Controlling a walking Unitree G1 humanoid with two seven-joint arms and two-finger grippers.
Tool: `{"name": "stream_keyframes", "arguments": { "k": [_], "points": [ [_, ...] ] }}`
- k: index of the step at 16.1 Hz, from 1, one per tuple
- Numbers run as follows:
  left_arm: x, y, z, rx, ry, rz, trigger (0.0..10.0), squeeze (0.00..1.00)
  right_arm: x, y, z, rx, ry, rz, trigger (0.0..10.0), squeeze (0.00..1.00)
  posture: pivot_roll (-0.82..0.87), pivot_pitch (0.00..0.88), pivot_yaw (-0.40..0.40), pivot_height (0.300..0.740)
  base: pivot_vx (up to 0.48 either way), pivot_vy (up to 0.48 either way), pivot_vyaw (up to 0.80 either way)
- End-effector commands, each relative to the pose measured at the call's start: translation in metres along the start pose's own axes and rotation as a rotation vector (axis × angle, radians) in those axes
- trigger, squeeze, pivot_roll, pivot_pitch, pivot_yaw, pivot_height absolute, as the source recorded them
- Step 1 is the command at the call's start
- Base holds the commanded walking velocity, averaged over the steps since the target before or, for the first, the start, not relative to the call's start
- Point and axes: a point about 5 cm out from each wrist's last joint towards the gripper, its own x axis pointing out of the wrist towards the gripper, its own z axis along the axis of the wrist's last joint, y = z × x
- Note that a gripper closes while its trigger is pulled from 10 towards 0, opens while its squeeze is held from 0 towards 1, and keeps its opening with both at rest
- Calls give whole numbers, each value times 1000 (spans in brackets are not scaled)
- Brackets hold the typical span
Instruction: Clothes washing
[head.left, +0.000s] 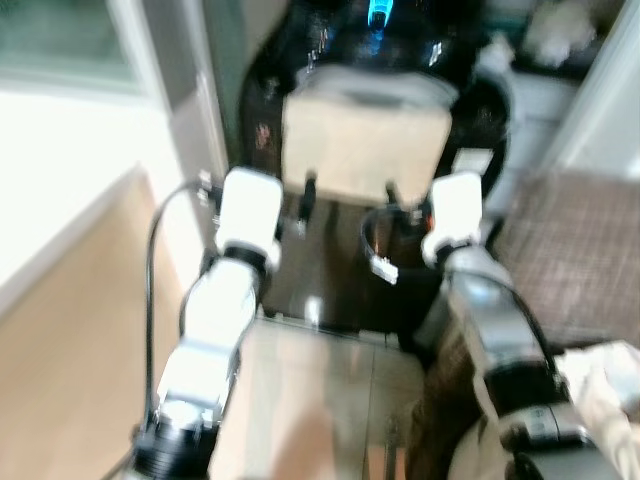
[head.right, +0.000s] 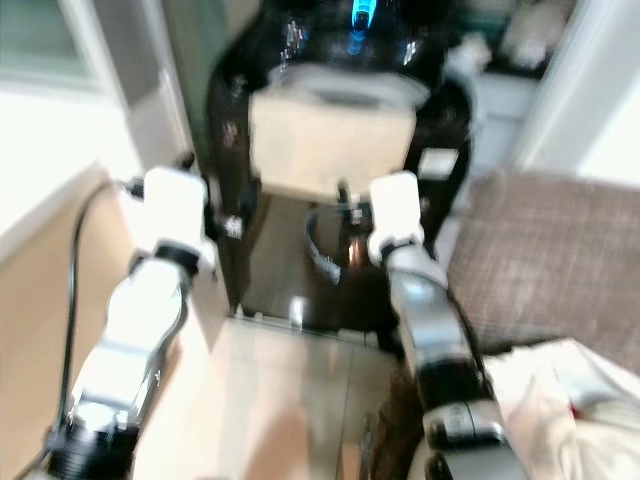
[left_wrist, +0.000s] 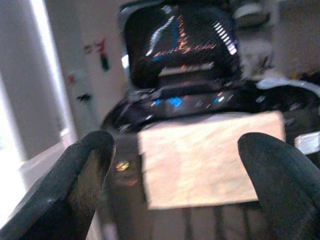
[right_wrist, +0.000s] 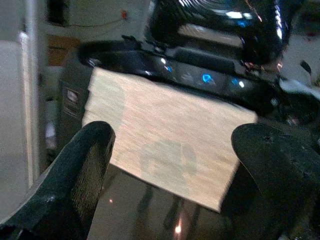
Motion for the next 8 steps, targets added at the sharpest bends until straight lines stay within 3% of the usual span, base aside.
{"name": "stream_keyframes", "arguments": {
  "k": [1, 5, 6, 8],
  "points": [
    [1, -3, -1, -16, 4, -7, 10000, 0, 3, -2, 16, -11, -66, 2, 10000, 0, 36, 5, -40, 740, 0, 0, -631],
    [2, -2, -1, -32, -5, -22, 10000, 0, 8, -10, 22, 17, -74, -21, 10000, 0, 29, 1, -34, 740, 0, 0, -628],
    [2, -4, -2, -75, 7, -46, 10000, 0, 7, -21, 11, 45, -26, -60, 10000, 0, 29, 2, -34, 740, 0, 480, -631],
    [2, -3, -2, -88, 6, -53, 10000, 0, 5, -26, 3, 59, 12, -85, 10000, 0, 26, 2, -34, 740, 0, 480, -631]
  ]
}}
